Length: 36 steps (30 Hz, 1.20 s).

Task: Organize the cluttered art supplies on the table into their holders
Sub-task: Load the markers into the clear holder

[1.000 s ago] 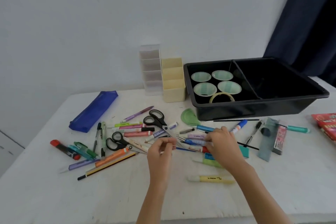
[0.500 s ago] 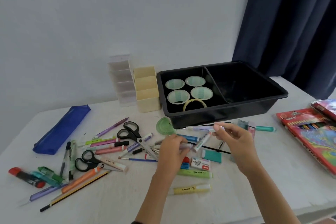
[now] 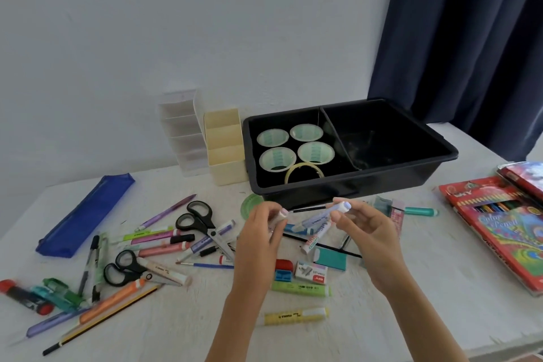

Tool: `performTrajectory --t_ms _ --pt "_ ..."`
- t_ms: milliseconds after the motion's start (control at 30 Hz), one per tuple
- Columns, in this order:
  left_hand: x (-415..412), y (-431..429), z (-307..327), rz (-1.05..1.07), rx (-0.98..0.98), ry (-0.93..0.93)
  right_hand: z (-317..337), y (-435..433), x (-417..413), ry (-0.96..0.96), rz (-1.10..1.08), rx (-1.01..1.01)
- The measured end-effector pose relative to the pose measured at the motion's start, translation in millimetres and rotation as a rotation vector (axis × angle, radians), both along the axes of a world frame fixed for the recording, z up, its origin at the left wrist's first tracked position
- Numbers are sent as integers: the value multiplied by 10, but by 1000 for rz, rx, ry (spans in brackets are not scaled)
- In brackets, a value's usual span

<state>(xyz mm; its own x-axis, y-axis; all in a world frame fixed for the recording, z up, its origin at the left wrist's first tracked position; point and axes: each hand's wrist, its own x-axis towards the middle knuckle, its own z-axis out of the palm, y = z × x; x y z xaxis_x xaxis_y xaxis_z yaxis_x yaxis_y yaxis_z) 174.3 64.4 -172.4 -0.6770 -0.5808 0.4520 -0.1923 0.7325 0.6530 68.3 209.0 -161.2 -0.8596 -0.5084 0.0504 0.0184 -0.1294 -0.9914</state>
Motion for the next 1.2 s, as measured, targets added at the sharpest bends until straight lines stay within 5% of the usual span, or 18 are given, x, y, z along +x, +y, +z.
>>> performTrajectory --t_ms 533,733,967,1200 --pt "571 -1167 919 94 197 452 701 -1554 468 272 165 -74" --pt "636 -1680 1167 115 196 554 1075 -2164 402 495 33 -144" --pt "464 -2162 1292 51 234 631 1111 -2820 183 911 -14 -15" --pt "260 -2442 1256 -17 300 651 936 -3231 -56 1043 12 224"
